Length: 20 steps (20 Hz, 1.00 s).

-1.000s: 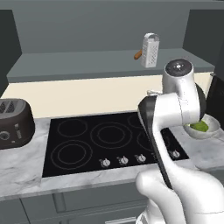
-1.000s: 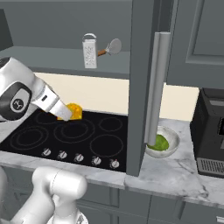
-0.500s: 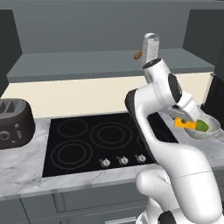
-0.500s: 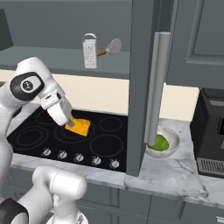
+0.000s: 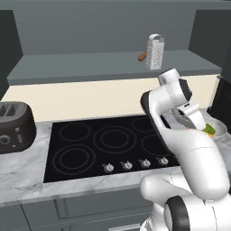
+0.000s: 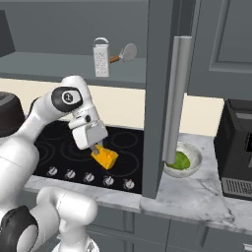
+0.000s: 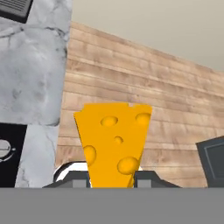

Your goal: Pick the cheese from the fridge and the cheese grater from the cabinet and place them next to the salad bowl.

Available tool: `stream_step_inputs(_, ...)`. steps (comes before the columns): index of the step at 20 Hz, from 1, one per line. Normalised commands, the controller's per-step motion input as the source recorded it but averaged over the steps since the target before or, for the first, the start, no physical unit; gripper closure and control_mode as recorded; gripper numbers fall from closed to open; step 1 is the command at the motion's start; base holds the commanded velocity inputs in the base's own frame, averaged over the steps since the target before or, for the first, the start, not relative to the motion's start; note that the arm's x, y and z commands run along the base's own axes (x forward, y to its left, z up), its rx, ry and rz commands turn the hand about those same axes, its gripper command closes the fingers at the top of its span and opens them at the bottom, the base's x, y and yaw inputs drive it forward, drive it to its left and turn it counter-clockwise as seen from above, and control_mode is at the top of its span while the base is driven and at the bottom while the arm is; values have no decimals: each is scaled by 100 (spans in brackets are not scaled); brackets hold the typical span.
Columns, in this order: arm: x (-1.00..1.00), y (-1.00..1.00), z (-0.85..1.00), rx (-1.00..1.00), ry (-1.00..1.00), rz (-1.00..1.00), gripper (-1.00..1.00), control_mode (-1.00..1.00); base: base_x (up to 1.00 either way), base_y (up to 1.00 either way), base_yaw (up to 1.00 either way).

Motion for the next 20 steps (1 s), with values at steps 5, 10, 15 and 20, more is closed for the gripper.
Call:
stream_step_inputs(5,0,-51,-56,0,-4,-13,100,-100,0,0,0)
stream_step_inputs(10,8,-41,-45,-3,-1,-3,100,-100,0,0,0)
stream_step_inputs(15,25,-29,-37,-10,0,-1,100,-100,0,0,0)
stream_step_inputs(20,23,-23,-37,-5,-2,0,100,-100,0,0,0)
